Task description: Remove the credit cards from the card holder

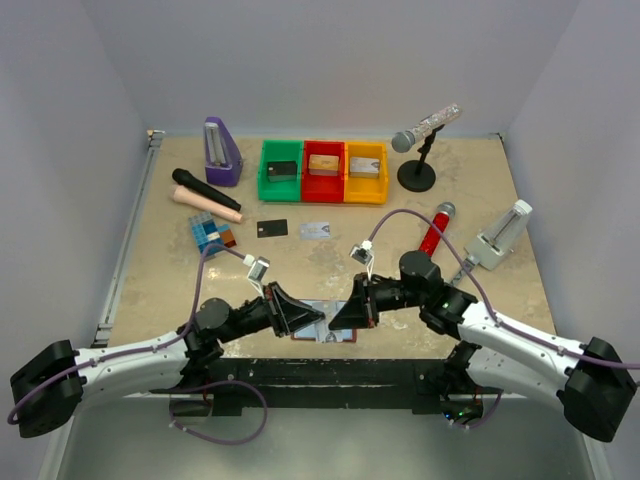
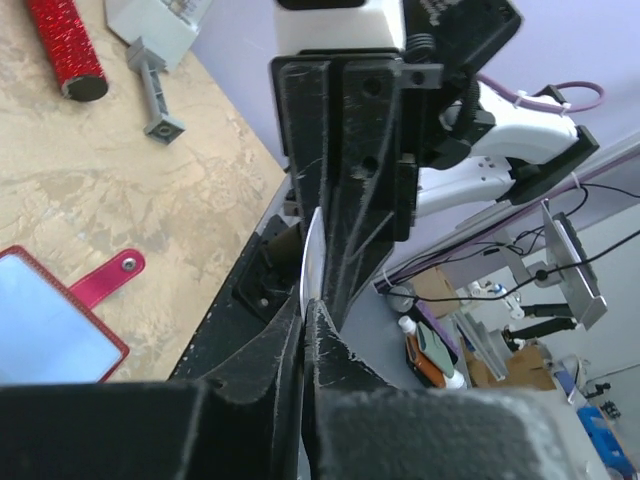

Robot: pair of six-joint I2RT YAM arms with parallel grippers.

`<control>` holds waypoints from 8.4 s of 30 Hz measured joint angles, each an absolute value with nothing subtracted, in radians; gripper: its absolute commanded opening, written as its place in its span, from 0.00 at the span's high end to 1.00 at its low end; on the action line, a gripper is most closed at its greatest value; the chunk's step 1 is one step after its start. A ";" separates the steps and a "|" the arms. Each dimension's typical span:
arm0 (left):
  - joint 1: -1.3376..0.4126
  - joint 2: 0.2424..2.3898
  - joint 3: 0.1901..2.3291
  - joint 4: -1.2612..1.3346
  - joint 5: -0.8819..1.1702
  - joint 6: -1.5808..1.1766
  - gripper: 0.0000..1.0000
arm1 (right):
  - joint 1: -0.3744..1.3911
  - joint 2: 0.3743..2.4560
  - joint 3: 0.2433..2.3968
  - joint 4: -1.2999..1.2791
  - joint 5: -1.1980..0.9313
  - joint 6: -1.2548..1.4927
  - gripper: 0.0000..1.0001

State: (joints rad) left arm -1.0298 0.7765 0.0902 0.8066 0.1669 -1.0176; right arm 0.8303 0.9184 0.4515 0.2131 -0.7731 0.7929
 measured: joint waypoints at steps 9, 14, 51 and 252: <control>-1.030 0.745 0.094 0.788 0.136 -0.987 1.00 | 0.832 0.883 0.488 0.153 -0.725 0.792 0.23; -1.029 0.551 0.071 0.718 -0.142 -1.041 1.00 | 0.832 0.657 0.466 0.169 -0.525 0.832 0.25; -1.030 0.715 0.053 1.075 -0.344 -1.113 1.00 | 0.832 0.991 0.546 0.488 -0.460 0.992 0.60; -0.761 0.709 0.119 0.024 -0.041 -1.160 0.02 | 0.754 1.175 0.486 -0.350 -0.175 0.690 0.67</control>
State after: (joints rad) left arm -0.7609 0.7090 0.1192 0.0238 -0.0414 -1.1603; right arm 0.7544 1.1751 0.4858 -0.3496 -0.1745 0.6899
